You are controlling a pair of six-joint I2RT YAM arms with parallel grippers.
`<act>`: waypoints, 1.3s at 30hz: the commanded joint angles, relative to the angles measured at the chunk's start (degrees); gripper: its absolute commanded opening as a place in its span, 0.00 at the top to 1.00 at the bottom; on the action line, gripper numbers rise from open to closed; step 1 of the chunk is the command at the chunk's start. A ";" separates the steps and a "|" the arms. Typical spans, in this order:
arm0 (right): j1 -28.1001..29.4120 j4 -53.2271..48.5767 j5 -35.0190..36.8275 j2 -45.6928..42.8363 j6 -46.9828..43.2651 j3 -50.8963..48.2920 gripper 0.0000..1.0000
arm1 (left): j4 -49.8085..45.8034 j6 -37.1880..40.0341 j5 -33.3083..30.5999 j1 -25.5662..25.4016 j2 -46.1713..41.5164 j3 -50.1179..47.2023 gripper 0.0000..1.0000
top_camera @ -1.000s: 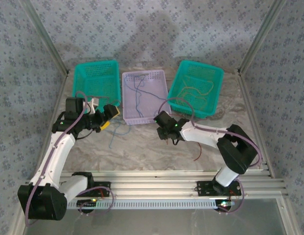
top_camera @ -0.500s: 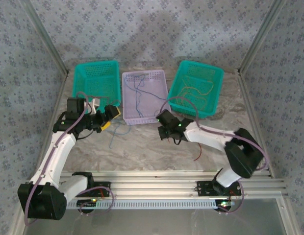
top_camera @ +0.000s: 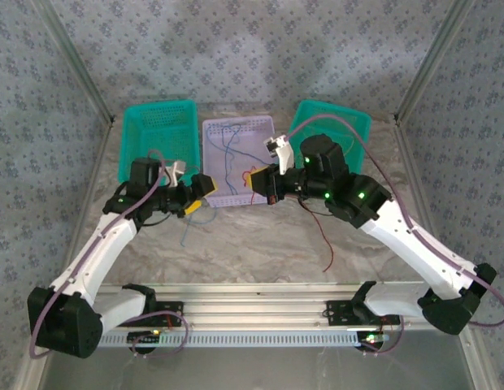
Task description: Untangle the cables
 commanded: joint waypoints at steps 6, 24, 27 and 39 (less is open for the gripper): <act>-1.28 1.93 -12.37 -0.89 4.45 1.49 1.00 | 14.02 -6.32 2.20 -9.06 3.68 -0.19 0.00; -1.39 5.14 -16.37 -10.16 5.75 1.37 1.00 | 17.27 -10.59 -2.85 -14.24 14.62 1.68 0.00; -1.39 3.88 -16.05 -11.17 5.22 1.35 1.00 | 22.61 -13.56 -3.19 -14.31 14.30 1.03 0.00; -4.47 1.64 -10.08 -15.15 3.67 -0.98 1.00 | 18.29 -8.52 -5.25 -14.45 11.28 3.18 0.09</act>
